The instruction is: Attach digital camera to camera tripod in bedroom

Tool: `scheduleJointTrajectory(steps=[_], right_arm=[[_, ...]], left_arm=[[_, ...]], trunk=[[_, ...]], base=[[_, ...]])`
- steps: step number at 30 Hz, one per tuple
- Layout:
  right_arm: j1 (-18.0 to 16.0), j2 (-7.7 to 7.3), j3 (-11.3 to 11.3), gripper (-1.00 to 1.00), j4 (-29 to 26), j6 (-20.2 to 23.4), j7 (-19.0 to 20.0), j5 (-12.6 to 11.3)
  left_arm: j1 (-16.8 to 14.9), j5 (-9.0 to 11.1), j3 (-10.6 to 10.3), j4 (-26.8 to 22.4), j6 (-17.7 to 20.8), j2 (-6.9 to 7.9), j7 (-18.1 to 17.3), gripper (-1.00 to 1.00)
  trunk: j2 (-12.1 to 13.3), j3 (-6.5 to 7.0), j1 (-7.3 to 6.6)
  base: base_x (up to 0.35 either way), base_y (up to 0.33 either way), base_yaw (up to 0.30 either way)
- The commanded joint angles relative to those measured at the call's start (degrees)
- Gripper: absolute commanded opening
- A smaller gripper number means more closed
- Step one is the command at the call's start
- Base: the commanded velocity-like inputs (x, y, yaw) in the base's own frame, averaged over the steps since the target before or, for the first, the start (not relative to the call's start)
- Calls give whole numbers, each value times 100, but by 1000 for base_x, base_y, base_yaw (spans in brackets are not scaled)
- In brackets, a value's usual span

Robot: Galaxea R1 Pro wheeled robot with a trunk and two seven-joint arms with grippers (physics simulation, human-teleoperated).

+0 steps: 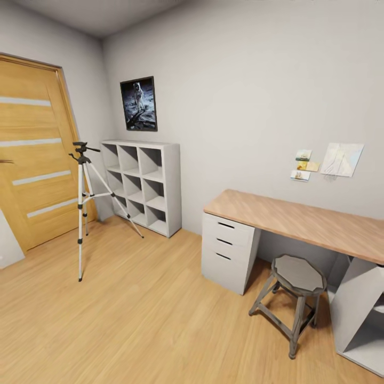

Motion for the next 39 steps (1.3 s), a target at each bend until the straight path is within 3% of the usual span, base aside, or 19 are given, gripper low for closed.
scheduleJointTrajectory(steps=[1,2,3,8,24,39], right_arm=[[-7,-3,-48,100,19,-34,7,57],[-11,151,-29,100,17,25,-456,68],[-8,226,-29,100,19,34,-643,68],[6,389,-28,100,19,36,-1063,68],[14,432,-19,100,19,15,-1225,69],[14,437,-19,100,19,-23,-1234,69]], left_arm=[[-3,44,-46,0,21,2,-20,-100],[-3,50,-44,0,-2,4,-27,-100],[-3,49,-44,0,-7,6,-27,-100],[-3,46,-44,0,-14,8,-28,-100],[-3,51,-44,-1,-16,7,-28,-100],[-3,52,-44,-7,-16,11,-28,-100]], trunk=[[38,12,-23],[78,30,-45],[118,48,-67],[319,138,-176],[960,443,-528],[1562,712,-857]], base=[[0,0,0],[0,0,0],[0,0,0],[0,0,6],[0,0,130],[0,0,258]])
